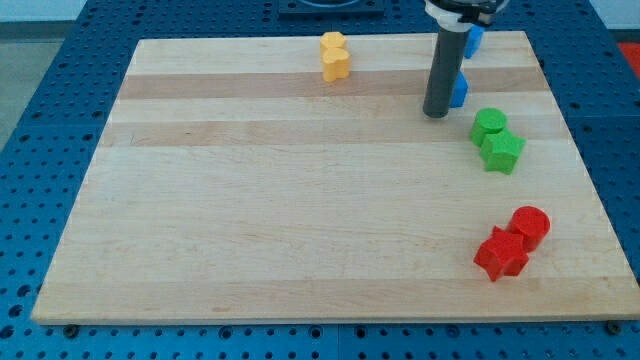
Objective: Move the cube close to the triangle
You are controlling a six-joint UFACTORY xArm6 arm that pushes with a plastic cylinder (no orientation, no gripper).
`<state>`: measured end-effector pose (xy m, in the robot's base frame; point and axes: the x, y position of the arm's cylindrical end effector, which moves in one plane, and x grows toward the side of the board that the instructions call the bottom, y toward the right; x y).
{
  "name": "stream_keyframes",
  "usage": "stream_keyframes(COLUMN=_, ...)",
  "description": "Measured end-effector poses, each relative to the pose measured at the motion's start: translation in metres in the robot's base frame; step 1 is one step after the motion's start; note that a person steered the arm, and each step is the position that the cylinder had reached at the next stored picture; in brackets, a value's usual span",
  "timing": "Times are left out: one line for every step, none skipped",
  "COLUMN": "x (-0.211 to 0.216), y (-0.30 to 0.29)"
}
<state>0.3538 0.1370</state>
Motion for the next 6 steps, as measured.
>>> stream_keyframes(x=-0.003, y=0.010)
stream_keyframes(x=-0.014, y=0.021)
stream_keyframes(x=-0.036, y=0.028)
stream_keyframes(x=-0.042, y=0.031)
stream_keyframes(x=-0.042, y=0.023)
stream_keyframes(x=-0.042, y=0.017)
